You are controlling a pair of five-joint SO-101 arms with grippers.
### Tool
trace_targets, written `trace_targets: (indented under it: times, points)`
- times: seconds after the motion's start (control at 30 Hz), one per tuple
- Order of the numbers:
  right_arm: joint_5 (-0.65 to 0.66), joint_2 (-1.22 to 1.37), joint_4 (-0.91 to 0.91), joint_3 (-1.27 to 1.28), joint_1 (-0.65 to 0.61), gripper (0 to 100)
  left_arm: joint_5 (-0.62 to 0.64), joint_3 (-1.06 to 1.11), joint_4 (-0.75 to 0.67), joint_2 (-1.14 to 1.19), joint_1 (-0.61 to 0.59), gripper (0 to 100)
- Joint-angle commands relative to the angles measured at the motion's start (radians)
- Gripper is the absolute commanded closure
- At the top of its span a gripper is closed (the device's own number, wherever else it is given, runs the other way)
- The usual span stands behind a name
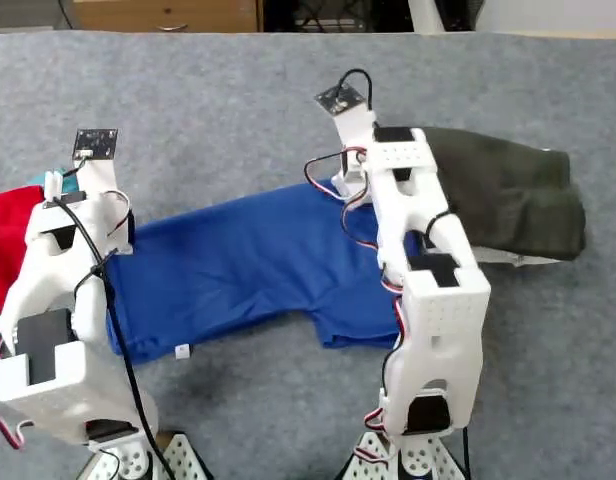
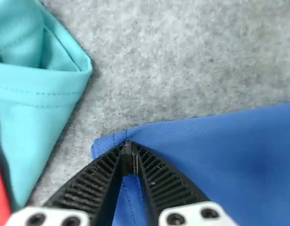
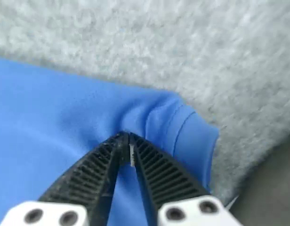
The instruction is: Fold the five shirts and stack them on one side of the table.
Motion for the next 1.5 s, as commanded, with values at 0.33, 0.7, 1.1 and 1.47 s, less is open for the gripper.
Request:
trace_targets:
  times: [0.33, 0.7, 1.1, 1.47]
  points:
    - [-0.002, -0.015, 0.454, -0.492, 0.054, 98.4, 0.003, -0.124, 0.531, -0.431, -0.045, 97]
    - [-0.006, -0.074, 0.697, -0.817, 0.020, 98.4, 0.000, -0.058, 0.647, -0.259, -0.206, 75]
    - [-0.008, -0.228, 0.697, -0.817, -0.051, 98.4, 0.057, -0.328, 0.669, 0.296, -0.200, 85]
    - [-0.008, -0.231, 0.695, -0.817, -0.060, 98.4, 0.058, -0.579, 0.835, 0.485, -0.229, 97]
